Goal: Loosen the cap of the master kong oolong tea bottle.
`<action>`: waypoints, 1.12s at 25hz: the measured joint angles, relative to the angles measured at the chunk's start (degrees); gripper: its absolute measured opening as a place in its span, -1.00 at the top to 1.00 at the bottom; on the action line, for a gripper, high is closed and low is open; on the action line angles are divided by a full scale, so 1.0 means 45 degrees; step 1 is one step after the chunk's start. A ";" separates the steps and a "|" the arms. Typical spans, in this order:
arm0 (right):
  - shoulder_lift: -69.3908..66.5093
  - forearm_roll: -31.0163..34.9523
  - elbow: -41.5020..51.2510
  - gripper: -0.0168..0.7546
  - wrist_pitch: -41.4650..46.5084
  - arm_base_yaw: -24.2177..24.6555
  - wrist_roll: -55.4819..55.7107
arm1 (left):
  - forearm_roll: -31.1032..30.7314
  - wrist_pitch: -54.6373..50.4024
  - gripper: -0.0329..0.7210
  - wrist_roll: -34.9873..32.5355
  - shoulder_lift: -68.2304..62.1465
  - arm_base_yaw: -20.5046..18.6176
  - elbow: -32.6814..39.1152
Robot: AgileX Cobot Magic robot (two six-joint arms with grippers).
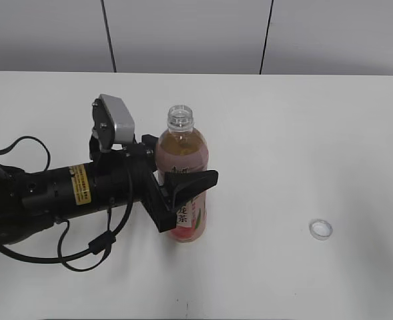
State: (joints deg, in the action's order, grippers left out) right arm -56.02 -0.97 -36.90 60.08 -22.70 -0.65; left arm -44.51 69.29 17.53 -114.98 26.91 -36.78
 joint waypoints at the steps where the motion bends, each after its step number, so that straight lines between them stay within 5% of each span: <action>1: 0.0747 0.0065 0.0393 -0.42 -0.0158 0.0000 -0.0029 | 0.0000 0.0000 -0.24 0.0000 0.0000 0.0000 0.0000; 13: 0.8244 0.0350 0.1533 -0.42 -0.1469 0.0000 -0.0421 | 0.0016 -0.0013 -0.26 0.0000 0.0000 0.0000 0.0011; 28: 0.8908 0.0447 0.1533 -0.40 -0.1528 0.0000 -0.0647 | 0.0041 -0.0013 -0.55 0.0000 0.0000 0.0000 0.0011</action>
State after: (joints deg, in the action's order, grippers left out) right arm -15.93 1.04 -30.00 53.21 -22.70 -3.56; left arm -44.32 69.23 17.53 -114.98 26.91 -36.73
